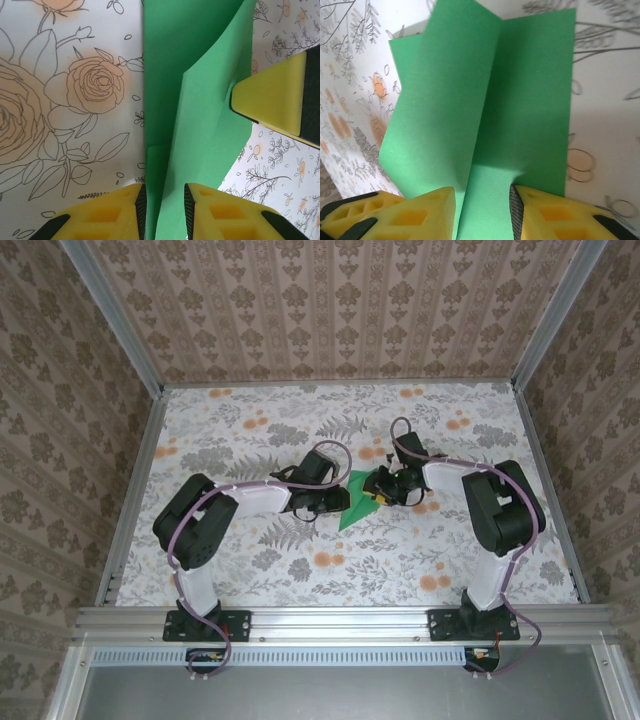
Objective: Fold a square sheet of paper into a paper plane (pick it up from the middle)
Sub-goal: Turn over the paper at the center of the table.
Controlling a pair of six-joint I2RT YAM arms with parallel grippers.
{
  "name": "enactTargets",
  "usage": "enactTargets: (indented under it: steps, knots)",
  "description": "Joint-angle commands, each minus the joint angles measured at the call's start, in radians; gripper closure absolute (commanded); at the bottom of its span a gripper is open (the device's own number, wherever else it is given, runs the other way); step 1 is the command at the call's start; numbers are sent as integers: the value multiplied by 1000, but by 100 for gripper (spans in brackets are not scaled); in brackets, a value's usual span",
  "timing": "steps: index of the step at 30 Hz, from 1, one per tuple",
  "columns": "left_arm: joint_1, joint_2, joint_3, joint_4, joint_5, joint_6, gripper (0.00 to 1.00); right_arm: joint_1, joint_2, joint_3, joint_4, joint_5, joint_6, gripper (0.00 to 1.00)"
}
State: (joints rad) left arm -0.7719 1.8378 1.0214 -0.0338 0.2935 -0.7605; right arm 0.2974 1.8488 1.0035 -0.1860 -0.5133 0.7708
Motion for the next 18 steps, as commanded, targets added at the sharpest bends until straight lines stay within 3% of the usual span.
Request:
enactTargets:
  steps: [1, 12, 15, 18]
  knots:
    - [17, 8, 1, -19, -4, -25, 70, 11, 23, 23, 51, -71, 32, 65]
    - [61, -42, -63, 21, 24, -69, 63, 27, 55, -17, 197, -153, 101, 72]
    - [83, -70, -103, 69, 57, -86, 52, 28, 57, -48, 288, -183, 136, 87]
    - [115, -112, -160, 139, 114, -94, 41, 23, 37, -80, 398, -227, 170, 91]
